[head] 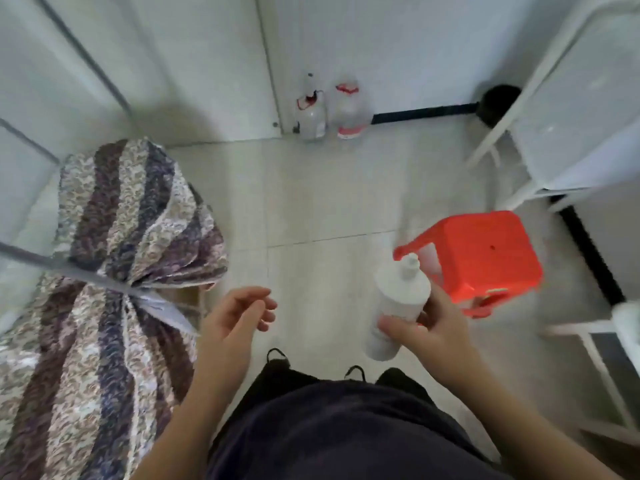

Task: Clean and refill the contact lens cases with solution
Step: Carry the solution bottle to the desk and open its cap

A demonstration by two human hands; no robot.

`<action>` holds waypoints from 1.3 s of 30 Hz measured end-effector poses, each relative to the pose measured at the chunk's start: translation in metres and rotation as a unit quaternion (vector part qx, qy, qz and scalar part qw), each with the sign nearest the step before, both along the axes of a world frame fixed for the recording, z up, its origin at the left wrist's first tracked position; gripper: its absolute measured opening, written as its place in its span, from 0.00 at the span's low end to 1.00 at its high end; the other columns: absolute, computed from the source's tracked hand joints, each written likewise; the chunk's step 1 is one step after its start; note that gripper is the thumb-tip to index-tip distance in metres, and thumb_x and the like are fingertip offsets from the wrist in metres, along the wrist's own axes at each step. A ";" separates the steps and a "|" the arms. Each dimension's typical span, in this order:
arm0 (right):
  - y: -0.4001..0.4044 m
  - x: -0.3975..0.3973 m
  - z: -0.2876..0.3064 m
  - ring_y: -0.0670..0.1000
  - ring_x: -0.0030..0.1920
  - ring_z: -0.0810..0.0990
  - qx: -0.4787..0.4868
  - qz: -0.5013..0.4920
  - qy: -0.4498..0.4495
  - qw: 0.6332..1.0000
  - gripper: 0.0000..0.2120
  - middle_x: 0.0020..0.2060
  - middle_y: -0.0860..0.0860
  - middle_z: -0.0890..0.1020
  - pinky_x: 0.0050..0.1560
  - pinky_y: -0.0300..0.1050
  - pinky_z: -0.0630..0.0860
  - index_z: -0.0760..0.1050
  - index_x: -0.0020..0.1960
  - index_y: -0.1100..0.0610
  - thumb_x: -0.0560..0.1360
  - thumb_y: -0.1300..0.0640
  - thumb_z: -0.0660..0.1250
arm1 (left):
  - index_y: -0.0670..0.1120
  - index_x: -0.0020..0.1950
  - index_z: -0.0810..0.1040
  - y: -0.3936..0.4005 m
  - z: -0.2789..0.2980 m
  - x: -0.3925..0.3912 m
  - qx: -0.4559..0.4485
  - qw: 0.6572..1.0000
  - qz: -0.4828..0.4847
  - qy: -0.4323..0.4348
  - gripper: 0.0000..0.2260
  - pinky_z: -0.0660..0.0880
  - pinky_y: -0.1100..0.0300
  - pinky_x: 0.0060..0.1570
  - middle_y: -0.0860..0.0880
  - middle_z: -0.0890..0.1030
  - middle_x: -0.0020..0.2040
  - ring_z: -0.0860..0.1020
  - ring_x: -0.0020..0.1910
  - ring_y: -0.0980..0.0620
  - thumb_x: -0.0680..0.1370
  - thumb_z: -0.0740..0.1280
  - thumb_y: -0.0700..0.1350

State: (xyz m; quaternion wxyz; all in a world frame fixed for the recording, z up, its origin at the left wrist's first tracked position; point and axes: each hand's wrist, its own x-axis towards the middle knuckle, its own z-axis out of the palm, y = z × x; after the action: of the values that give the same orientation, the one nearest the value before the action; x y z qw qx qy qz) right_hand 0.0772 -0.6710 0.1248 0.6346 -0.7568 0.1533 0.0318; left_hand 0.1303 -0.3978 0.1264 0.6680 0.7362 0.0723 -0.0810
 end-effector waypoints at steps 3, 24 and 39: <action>-0.047 -0.036 0.001 0.40 0.53 0.83 -0.002 -0.105 0.008 0.994 0.26 0.53 0.37 0.84 0.48 0.38 0.80 0.75 0.57 0.30 0.61 0.40 0.77 | 0.52 0.48 0.84 -0.066 0.008 0.016 0.007 0.994 -0.105 0.005 0.09 0.80 0.61 0.42 0.45 0.85 0.44 0.82 0.40 0.50 0.77 0.65 0.42; -0.252 -0.126 -0.003 0.42 0.53 0.83 -0.016 -0.573 0.017 0.819 0.28 0.53 0.41 0.84 0.51 0.44 0.78 0.77 0.59 0.39 0.60 0.40 0.79 | 0.48 0.49 0.84 -0.462 0.003 0.113 0.051 0.810 -0.585 -0.006 0.13 0.78 0.63 0.44 0.46 0.85 0.43 0.82 0.41 0.50 0.80 0.65 0.32; -0.542 -0.182 0.021 0.44 0.56 0.83 -0.010 -0.537 -0.012 0.843 0.31 0.56 0.42 0.84 0.57 0.53 0.80 0.76 0.62 0.38 0.61 0.40 0.80 | 0.57 0.51 0.83 -0.754 0.014 0.027 0.060 0.758 -0.642 -0.093 0.08 0.77 0.69 0.46 0.53 0.85 0.47 0.83 0.47 0.55 0.78 0.68 0.45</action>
State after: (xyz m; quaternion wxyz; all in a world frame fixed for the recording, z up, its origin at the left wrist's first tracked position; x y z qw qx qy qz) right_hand -0.1052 -1.2131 0.1463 0.5460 -0.5627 0.5289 -0.3247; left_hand 0.1576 -1.1521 0.1406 0.4167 0.6527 -0.4753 -0.4176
